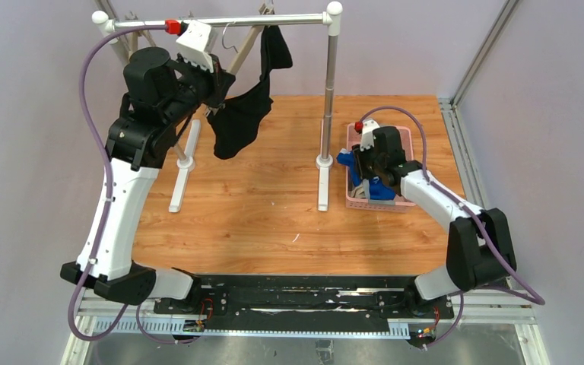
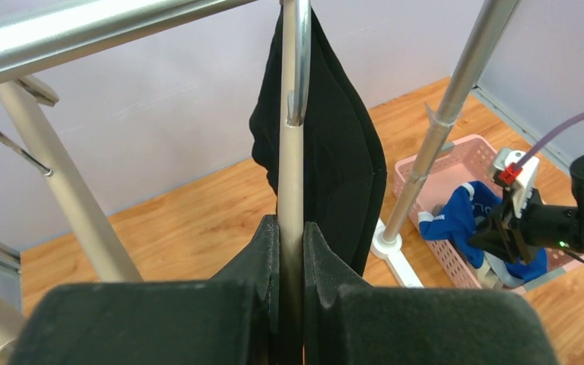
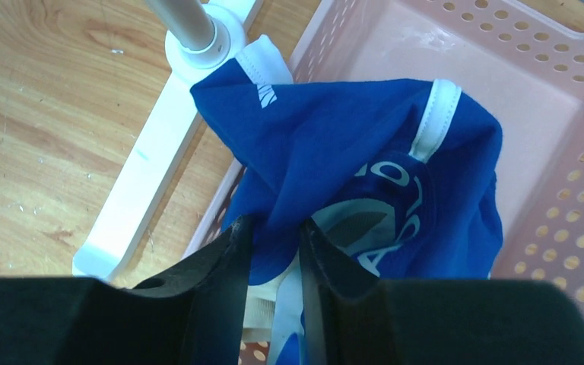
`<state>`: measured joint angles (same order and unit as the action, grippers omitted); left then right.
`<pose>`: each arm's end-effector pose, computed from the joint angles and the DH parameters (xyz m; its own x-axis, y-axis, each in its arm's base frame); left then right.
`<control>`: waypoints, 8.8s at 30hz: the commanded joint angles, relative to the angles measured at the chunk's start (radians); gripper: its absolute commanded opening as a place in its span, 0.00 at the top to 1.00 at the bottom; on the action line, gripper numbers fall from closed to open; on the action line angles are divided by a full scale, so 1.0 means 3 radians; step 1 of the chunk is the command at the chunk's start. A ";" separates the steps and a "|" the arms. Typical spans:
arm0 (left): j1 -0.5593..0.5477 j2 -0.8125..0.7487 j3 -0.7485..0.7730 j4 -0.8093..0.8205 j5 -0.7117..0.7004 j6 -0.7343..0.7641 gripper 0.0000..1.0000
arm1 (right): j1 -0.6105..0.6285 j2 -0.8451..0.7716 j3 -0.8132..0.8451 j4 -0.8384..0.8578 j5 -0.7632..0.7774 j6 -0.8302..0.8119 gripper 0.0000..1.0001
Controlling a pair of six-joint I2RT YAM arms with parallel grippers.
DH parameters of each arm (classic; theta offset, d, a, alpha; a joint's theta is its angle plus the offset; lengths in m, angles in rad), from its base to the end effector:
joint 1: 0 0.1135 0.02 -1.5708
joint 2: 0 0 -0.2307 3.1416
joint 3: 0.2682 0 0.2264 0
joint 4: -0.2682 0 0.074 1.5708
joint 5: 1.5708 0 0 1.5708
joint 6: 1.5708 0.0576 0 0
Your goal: Remove the underwear clipped to the hanger
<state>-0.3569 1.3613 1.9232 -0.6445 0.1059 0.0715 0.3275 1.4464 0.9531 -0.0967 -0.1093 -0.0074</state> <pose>0.2374 -0.0950 0.4954 -0.0452 0.0927 -0.9947 0.4505 0.8906 0.0625 0.3020 0.1092 0.2189 -0.5238 -0.1857 -0.8314 -0.4095 0.9107 0.0545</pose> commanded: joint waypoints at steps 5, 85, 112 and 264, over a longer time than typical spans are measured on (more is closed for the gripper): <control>-0.0027 -0.0416 -0.0248 0.0212 0.0034 0.0013 1.00 | 0.0054 0.0338 0.0280 0.0093 0.0064 -0.0064 0.95; -0.0027 -0.1774 -0.2119 -0.0729 0.2786 0.0494 1.00 | -0.0159 -0.1693 0.0178 0.1261 -0.3837 0.1256 0.28; -0.0027 -0.1740 -0.2093 -0.0644 0.2774 0.0387 1.00 | 0.0400 -0.1336 0.0465 0.1094 -0.3612 0.0962 0.36; -0.0064 -0.2186 -0.3756 0.2477 0.1899 -0.1578 0.71 | 0.1204 -0.0580 0.0456 0.3895 -0.1746 0.2439 0.99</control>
<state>-0.3710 0.7212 0.7998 0.0460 0.6571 -0.3950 0.6865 1.2957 1.0973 1.0149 -0.6521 0.7185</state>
